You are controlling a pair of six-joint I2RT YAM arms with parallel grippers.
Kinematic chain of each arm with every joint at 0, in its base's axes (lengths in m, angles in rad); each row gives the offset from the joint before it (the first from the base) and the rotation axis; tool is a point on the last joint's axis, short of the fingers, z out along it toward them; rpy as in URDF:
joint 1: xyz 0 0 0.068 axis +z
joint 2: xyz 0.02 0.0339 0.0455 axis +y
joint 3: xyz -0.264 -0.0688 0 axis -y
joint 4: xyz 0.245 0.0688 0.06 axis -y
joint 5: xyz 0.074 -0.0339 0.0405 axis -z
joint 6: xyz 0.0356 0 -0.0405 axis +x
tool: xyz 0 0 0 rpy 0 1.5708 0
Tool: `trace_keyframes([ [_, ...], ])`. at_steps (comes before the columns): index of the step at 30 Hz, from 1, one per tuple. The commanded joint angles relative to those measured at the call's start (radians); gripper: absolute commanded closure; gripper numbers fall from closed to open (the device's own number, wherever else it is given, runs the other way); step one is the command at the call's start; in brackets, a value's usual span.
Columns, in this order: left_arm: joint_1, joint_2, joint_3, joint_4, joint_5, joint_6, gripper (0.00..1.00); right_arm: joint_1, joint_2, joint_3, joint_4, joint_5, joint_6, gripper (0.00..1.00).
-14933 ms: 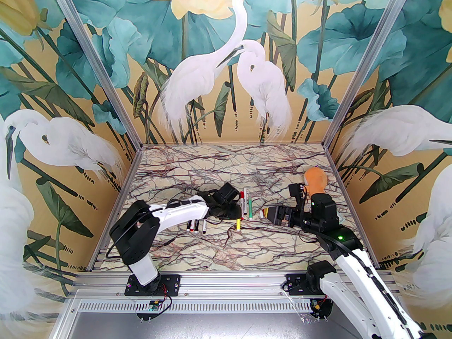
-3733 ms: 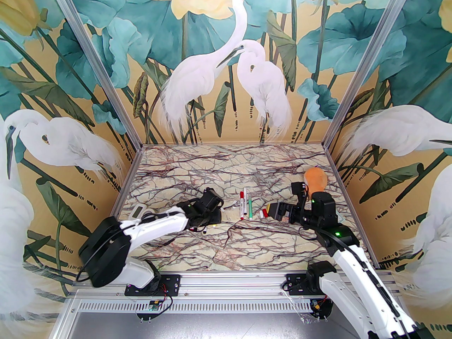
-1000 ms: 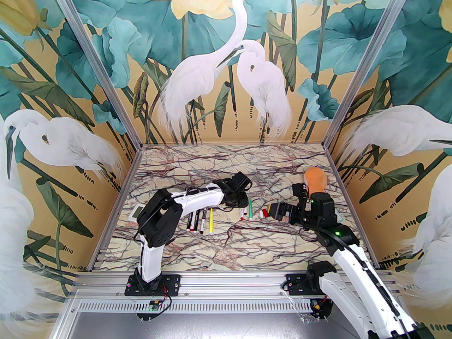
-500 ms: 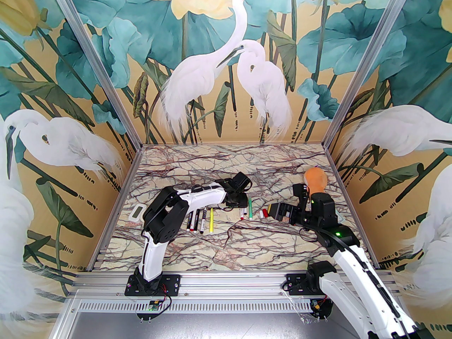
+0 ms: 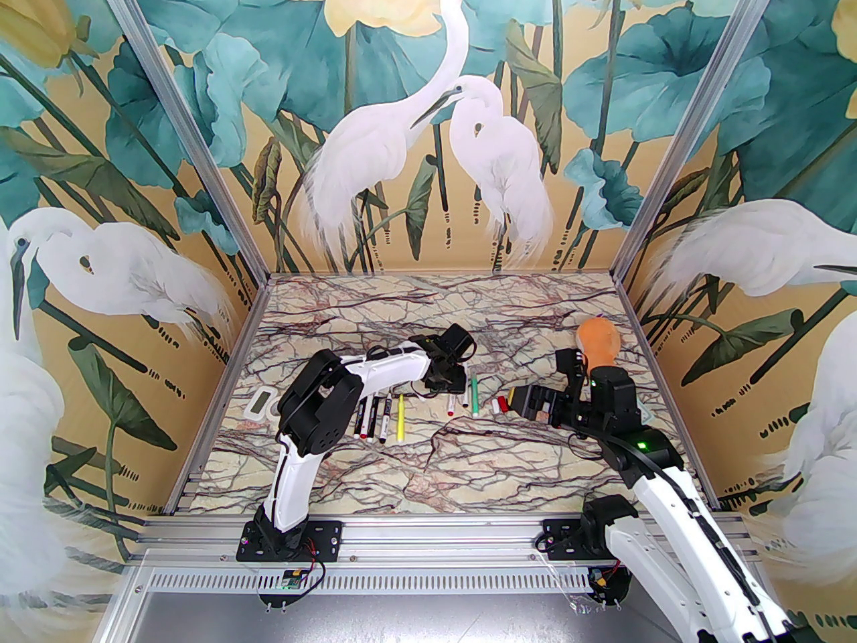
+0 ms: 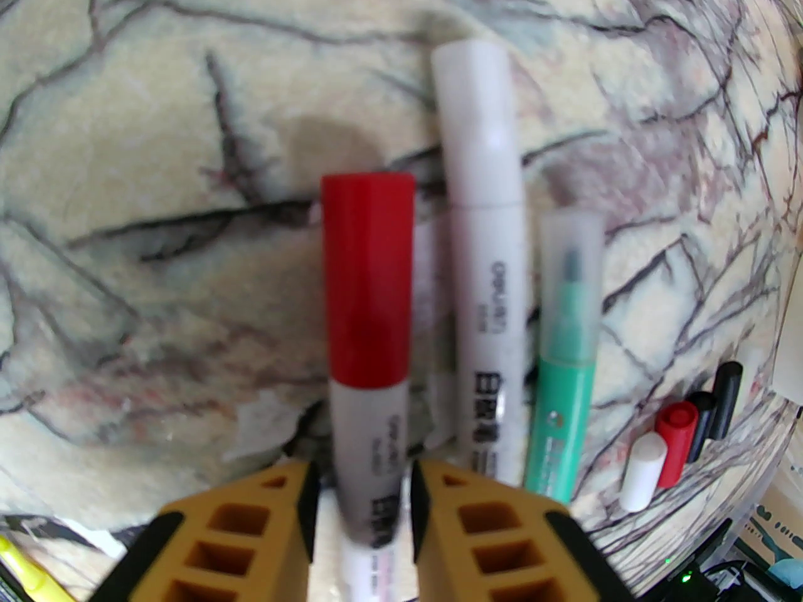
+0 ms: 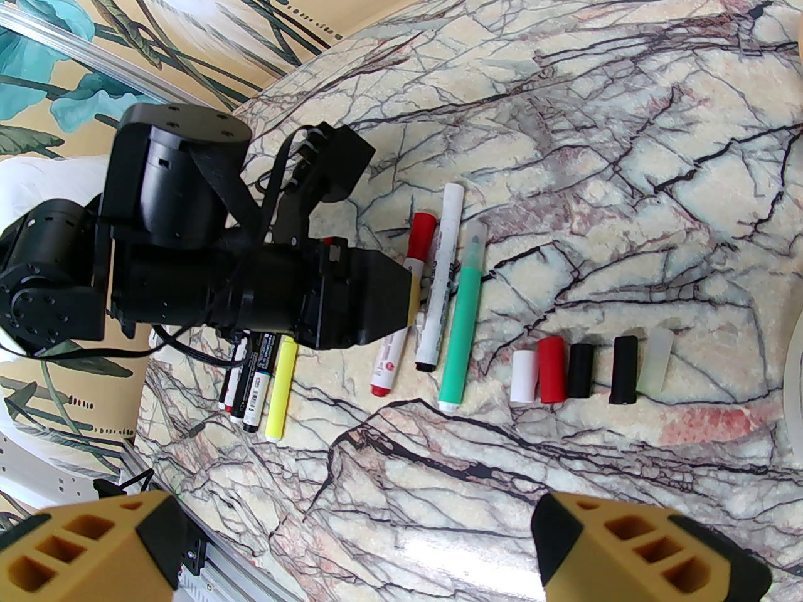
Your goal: Open the pen caps
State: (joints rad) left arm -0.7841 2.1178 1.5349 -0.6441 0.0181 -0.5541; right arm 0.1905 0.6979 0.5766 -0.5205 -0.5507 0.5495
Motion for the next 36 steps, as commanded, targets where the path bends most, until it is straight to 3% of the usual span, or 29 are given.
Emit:
trace_keyframes([
  [1, 0.008, 0.035, 0.033, -0.1, -0.039, 0.058, 0.66, 0.006, -0.009, 0.002, -0.001, 0.003, 0.012, 0.01],
  [13, 0.008, 0.103, 0.121, -0.253, -0.146, 0.134, 0.68, 0.006, -0.012, -0.004, 0.005, 0.002, 0.025, 0.01],
  [23, 0.008, 0.044, 0.089, -0.233, -0.174, 0.151, 0.79, 0.006, -0.023, -0.02, 0.021, -0.005, 0.05, 0.01],
  [30, 0.008, -0.164, -0.065, -0.1, -0.028, 0.202, 0.82, 0.006, -0.011, -0.047, 0.086, -0.04, 0.129, 0.0],
  [36, 0.008, -0.406, -0.298, 0.122, 0.23, 0.248, 0.84, 0.011, 0.035, -0.056, 0.168, -0.069, 0.216, 0.1],
])
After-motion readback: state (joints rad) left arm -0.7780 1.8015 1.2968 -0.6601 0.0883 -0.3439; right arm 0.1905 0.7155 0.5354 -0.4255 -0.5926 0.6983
